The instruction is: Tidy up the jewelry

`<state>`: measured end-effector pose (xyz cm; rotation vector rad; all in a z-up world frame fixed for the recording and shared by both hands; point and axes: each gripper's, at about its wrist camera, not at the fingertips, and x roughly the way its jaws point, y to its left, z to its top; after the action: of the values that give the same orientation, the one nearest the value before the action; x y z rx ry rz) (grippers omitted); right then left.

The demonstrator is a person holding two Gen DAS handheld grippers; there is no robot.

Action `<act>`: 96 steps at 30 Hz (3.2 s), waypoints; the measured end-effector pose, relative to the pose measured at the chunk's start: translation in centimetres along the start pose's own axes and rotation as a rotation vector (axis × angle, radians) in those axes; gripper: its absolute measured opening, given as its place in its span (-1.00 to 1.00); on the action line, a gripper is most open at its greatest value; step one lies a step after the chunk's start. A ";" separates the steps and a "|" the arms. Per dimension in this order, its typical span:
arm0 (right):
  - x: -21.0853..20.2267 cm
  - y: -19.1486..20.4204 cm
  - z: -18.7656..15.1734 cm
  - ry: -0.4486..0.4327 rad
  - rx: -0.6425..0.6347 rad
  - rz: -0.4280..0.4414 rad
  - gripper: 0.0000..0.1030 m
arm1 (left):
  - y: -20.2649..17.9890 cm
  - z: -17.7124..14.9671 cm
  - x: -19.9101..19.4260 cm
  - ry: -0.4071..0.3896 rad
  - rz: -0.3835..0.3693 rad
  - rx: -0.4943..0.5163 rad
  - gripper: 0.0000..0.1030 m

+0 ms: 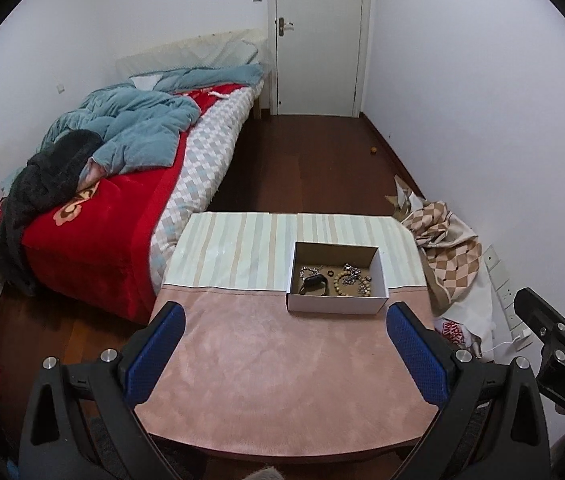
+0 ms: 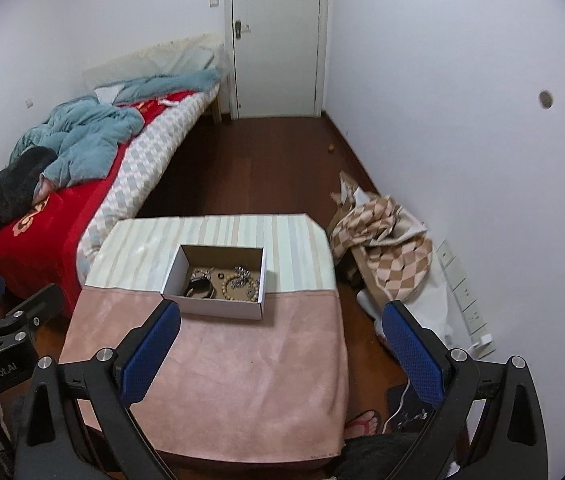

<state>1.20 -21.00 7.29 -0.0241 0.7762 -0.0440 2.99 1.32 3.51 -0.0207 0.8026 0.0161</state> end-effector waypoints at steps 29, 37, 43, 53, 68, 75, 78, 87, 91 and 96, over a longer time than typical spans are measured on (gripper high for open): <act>0.5 -0.1 1.8 0.031 0.011 -0.001 1.00 | -0.5 1.7 2.1 0.051 0.037 -0.017 1.00; 5.7 0.3 3.6 0.106 0.002 -0.013 1.00 | -0.9 3.1 6.0 0.128 0.046 0.004 1.00; 8.0 0.5 4.7 0.161 0.003 -0.006 1.00 | -0.8 4.2 7.4 0.181 0.031 -0.005 1.00; 8.4 1.5 6.4 0.197 -0.032 -0.005 1.00 | -1.3 5.7 7.7 0.219 0.006 0.007 1.00; 8.8 1.7 6.2 0.214 -0.045 -0.016 1.00 | -0.8 5.3 8.3 0.239 0.020 -0.003 1.00; 8.9 1.6 6.2 0.213 -0.045 -0.018 1.00 | -1.1 5.4 8.3 0.235 0.014 -0.001 1.00; 8.9 1.6 6.1 0.215 -0.044 -0.018 1.00 | -1.1 5.5 8.4 0.232 0.018 -0.002 1.00; 9.1 1.7 5.9 0.222 -0.050 -0.017 1.00 | -0.9 5.1 8.6 0.243 0.027 -0.001 1.00; 9.1 1.8 5.8 0.225 -0.053 -0.020 1.00 | -0.7 5.0 8.7 0.246 0.029 -0.003 1.00; 9.1 1.9 5.7 0.228 -0.054 -0.022 1.00 | -0.6 4.9 8.8 0.246 0.034 -0.003 1.00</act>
<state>11.79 -19.51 4.91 -0.0797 1.0051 -0.0467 12.59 0.87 0.60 -0.0119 1.0494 0.0471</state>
